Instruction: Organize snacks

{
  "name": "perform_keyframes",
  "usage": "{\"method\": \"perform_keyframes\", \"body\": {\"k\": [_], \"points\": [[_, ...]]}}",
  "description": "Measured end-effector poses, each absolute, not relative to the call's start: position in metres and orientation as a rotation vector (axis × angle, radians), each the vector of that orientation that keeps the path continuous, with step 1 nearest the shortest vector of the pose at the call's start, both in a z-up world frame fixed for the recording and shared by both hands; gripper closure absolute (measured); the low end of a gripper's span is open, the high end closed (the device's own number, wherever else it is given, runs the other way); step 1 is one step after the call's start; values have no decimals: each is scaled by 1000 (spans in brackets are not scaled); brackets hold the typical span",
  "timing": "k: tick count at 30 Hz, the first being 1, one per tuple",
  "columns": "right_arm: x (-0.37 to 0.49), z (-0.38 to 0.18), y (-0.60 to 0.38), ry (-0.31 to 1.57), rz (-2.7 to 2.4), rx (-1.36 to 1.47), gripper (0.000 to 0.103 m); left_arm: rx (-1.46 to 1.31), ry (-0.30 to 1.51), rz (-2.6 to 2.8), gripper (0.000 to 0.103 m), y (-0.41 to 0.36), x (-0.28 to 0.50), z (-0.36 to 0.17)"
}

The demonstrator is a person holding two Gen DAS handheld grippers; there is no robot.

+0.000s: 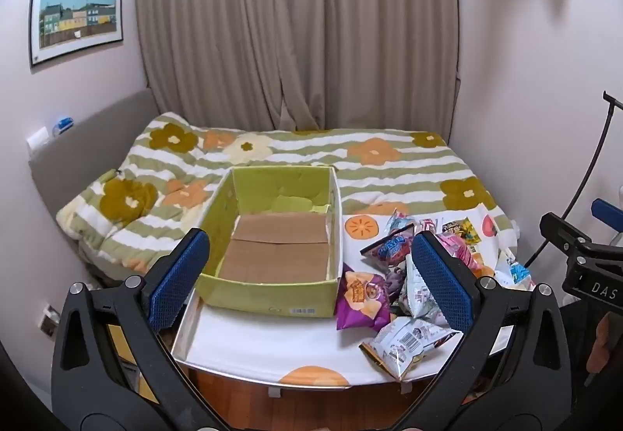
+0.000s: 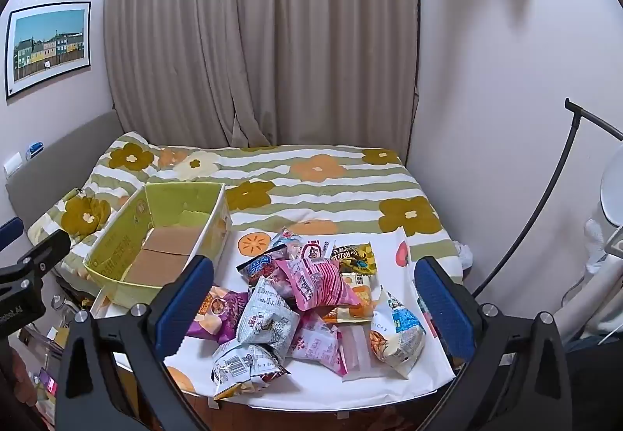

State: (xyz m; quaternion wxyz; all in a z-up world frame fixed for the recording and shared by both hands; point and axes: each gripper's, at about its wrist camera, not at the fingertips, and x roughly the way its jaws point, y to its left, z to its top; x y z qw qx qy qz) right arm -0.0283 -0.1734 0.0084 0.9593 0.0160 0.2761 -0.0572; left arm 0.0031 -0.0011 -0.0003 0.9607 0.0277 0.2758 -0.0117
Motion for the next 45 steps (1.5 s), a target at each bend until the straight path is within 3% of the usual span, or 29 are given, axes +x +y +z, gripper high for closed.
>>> {"method": "perform_keyframes", "body": {"k": [45], "points": [[-32,-8,-171,587,-128,17,0,72,529,-46,0,-11,-5,-1]]}}
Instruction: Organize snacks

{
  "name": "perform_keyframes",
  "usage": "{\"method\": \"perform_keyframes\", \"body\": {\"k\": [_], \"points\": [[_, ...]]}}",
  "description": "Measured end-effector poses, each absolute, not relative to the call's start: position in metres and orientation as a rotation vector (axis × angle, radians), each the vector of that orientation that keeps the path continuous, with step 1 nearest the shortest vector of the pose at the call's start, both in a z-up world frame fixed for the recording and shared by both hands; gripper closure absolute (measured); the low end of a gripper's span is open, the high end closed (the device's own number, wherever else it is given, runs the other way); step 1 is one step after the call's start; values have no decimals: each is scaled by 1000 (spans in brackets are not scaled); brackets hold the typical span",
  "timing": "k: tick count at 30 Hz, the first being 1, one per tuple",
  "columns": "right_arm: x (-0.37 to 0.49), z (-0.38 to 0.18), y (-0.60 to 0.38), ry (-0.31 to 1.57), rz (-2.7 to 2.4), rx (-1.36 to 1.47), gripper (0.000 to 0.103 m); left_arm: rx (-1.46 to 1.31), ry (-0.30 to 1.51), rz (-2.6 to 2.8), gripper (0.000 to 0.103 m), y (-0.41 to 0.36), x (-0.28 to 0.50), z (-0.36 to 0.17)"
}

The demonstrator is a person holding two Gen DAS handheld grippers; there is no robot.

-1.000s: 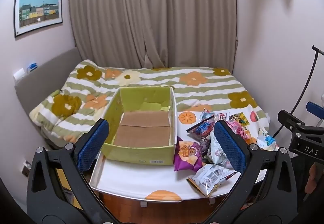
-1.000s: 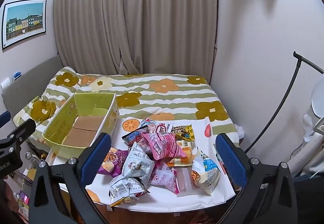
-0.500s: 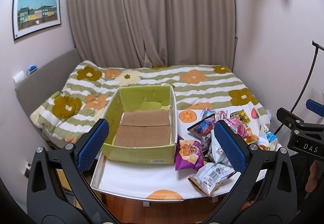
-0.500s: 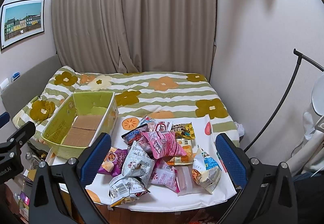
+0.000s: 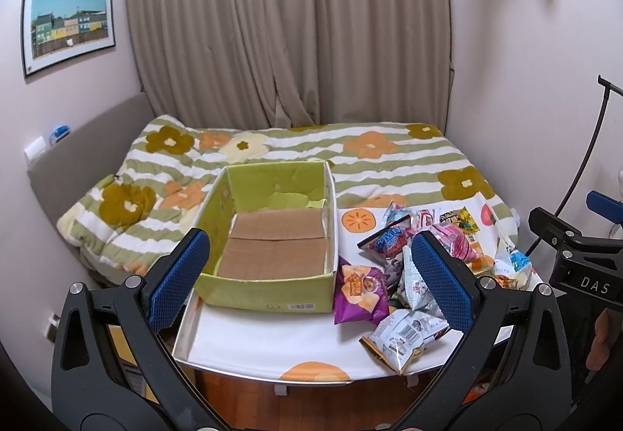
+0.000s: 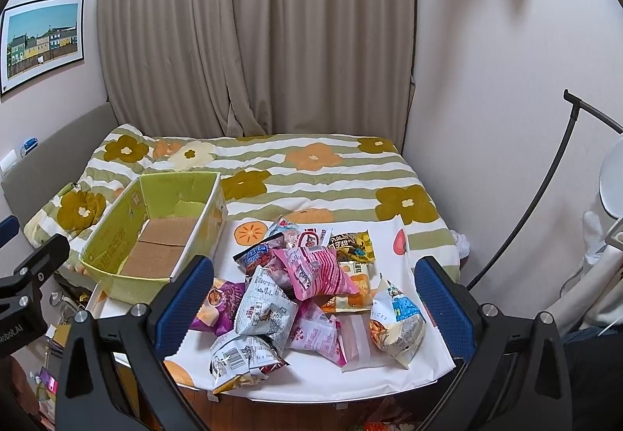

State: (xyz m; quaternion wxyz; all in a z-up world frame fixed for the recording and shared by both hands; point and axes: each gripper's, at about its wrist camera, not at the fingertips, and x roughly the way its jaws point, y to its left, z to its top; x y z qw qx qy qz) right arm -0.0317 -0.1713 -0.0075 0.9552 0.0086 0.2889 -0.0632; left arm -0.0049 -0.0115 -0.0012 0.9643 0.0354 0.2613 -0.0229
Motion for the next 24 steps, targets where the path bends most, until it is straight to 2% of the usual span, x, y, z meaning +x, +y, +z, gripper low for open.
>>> {"method": "perform_keyframes", "body": {"k": [24], "points": [[-39,-8,-173,593,-128,24,0,83,535,-60,0,-16,-7,0]]}}
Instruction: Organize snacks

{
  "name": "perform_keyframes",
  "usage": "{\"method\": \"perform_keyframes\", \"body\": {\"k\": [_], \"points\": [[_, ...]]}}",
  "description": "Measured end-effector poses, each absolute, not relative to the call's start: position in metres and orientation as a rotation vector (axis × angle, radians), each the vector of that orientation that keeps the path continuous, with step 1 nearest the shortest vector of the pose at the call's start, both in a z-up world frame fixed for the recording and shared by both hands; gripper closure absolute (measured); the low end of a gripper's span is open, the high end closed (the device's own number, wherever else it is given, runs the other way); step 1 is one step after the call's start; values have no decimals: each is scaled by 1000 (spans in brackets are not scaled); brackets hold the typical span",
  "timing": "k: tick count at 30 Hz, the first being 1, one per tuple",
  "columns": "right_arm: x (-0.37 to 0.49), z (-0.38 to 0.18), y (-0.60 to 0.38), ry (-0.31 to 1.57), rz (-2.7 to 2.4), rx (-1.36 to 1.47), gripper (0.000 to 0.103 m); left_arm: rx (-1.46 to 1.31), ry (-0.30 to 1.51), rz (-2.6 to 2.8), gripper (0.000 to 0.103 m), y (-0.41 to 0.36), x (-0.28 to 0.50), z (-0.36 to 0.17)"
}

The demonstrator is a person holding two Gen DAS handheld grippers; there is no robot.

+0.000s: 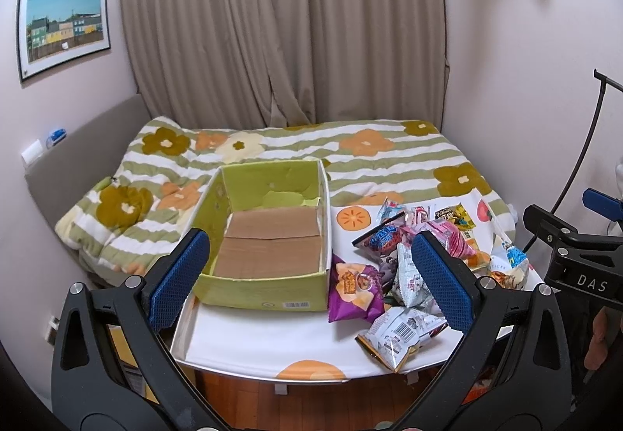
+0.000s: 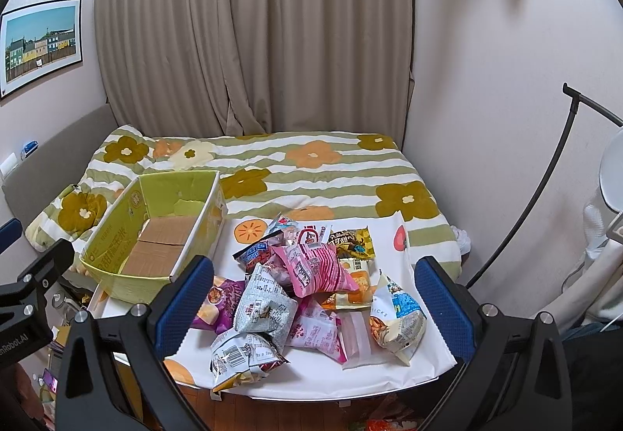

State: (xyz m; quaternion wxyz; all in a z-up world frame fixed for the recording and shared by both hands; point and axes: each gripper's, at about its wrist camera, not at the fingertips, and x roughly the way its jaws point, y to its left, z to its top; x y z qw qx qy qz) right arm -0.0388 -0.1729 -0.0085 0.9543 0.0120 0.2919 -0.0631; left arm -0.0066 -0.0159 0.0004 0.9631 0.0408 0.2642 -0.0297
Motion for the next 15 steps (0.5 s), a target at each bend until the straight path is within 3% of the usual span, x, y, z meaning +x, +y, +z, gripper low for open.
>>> {"method": "perform_keyframes", "body": {"k": [15], "points": [[-37,-8,-175,597,-128,28,0,85,542,-70,0,-21,-5,4]]}}
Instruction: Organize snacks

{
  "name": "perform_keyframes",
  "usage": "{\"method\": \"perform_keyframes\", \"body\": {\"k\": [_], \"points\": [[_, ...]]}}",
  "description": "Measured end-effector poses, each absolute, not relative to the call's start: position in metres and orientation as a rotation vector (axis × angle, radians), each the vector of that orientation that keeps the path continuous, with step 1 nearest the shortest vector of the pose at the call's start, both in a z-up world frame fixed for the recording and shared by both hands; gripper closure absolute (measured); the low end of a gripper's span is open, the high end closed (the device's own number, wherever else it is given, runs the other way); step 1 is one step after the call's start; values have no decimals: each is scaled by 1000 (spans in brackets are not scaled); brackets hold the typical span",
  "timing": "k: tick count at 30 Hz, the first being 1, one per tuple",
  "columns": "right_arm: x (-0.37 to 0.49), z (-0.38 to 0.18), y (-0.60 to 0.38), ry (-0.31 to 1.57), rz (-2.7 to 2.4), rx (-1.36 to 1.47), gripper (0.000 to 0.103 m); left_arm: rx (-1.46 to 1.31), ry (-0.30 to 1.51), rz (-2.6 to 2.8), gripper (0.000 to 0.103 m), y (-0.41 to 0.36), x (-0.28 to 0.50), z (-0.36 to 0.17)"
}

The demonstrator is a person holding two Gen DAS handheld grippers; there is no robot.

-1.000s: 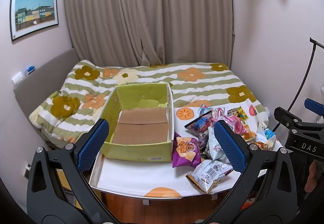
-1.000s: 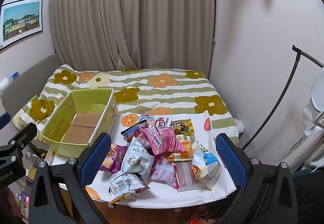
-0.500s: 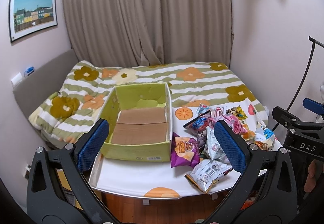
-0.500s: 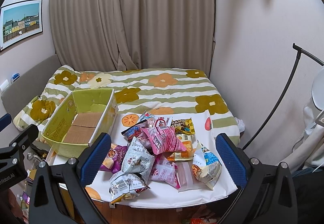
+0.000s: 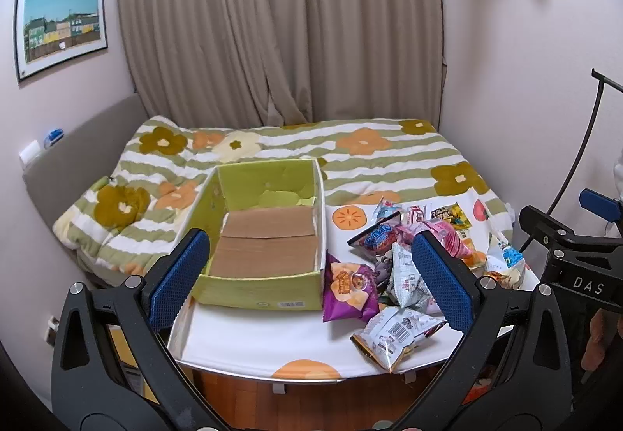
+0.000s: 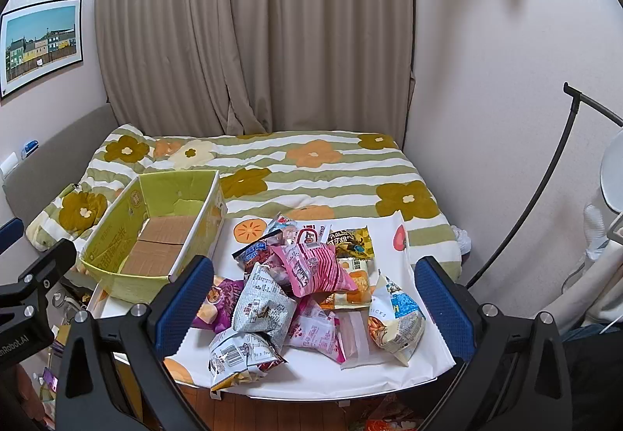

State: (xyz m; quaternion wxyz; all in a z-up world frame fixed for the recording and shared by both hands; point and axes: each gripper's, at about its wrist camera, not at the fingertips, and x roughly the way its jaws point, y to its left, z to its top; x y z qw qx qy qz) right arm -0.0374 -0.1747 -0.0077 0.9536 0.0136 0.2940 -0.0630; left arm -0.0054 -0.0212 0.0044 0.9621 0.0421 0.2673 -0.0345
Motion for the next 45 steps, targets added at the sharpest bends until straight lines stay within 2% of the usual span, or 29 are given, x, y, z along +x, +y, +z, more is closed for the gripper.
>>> {"method": "perform_keyframes", "body": {"k": [12,19,26,33,45], "points": [[-37,-6,-175,599,-127,30,0,85,544,-71,0,-22,-5,5],[-36,-13,-180,629,-122,44,0,62,631,-63,0,-31,10,-9],[-23,-50,-211,723,-76,45,0,52,785,-96,0,-59,21,-68],[-3,-97,-253,822,-62,54,0,158,893,-172,0,-102,22,-142],[9,-166,-288,932,-129,140,0,368,969,-213,0,-148,42,-224]]}}
